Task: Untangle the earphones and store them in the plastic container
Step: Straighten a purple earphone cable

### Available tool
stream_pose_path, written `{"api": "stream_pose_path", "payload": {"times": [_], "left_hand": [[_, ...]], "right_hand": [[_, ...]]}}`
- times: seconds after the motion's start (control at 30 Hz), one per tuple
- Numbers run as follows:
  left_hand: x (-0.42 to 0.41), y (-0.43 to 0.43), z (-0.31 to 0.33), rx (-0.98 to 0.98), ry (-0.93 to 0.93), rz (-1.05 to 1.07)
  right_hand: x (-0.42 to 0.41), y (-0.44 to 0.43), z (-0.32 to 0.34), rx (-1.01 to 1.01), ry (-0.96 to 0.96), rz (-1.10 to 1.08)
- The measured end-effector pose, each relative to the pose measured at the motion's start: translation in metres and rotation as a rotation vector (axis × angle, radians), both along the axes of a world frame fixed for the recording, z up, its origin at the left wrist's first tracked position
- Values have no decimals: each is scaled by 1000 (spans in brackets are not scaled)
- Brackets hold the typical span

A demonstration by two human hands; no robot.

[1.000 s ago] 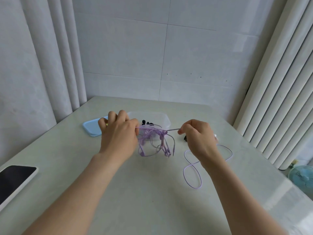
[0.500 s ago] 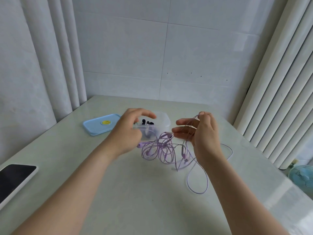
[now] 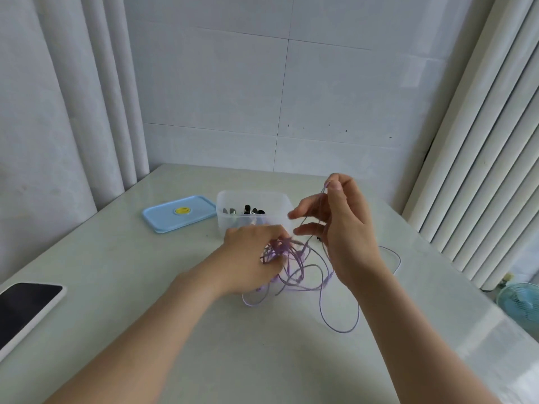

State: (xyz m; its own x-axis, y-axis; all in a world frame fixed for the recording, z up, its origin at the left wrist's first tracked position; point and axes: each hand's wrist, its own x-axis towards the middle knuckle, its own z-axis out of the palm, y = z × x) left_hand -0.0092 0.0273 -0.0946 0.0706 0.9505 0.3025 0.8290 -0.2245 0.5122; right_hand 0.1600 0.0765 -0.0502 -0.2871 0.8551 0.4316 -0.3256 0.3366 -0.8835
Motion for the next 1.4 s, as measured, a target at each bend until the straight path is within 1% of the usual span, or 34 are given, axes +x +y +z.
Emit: {"api": "stream_pose_path", "payload": {"times": [0.07, 0.1, 0.17, 0.23, 0.33, 0.47, 0.57, 0.67, 0.73, 0.9, 0.97, 1.07, 1.2, 1.3, 1.33, 1.4], "left_hand": [[-5, -1, 0, 4, 31, 10], [-7, -3, 1, -10, -3, -18], [-9, -2, 2, 8, -99, -60], [-9, -1, 5, 44, -166, -71], [-9, 1, 6, 21, -254, -68], [-9, 1, 9, -12, -360, -61], [-11, 0, 14, -30, -514, -88], [-12, -1, 16, -21, -573, -106], [-11, -2, 16, -12, -615, -105], [-10, 0, 12, 12, -538, -79], [-9, 0, 12, 48, -546, -57], [-9, 2, 10, 101, -584, -33], [-12, 8, 7, 131, -640, -16], [-13, 10, 6, 123, -646, -17], [-13, 10, 6, 117, -660, -22], [-13, 9, 8, 122, -673, -31]], "right_hand": [[-1, 4, -2, 104, -41, -191], [-3, 7, -4, 128, -57, -266], [-4, 10, -7, 110, -74, -367], [-4, 11, -9, 40, -69, -403], [-3, 8, -9, -49, -24, -376], [-3, 6, -7, -89, 62, -319], [-1, 8, -4, -184, 147, -279], [1, 7, -1, -298, 253, -194], [1, 6, 2, -338, 320, -151], [1, 7, 3, -344, 349, -86], [1, 9, 1, -363, 342, -48], [0, 13, -1, -405, 294, -3], [-1, 13, -2, -472, 132, -3], [-2, 9, -3, -502, -56, 44], [-2, 7, -4, -485, -151, 54], [-3, 5, -6, -383, -353, 63]]}}
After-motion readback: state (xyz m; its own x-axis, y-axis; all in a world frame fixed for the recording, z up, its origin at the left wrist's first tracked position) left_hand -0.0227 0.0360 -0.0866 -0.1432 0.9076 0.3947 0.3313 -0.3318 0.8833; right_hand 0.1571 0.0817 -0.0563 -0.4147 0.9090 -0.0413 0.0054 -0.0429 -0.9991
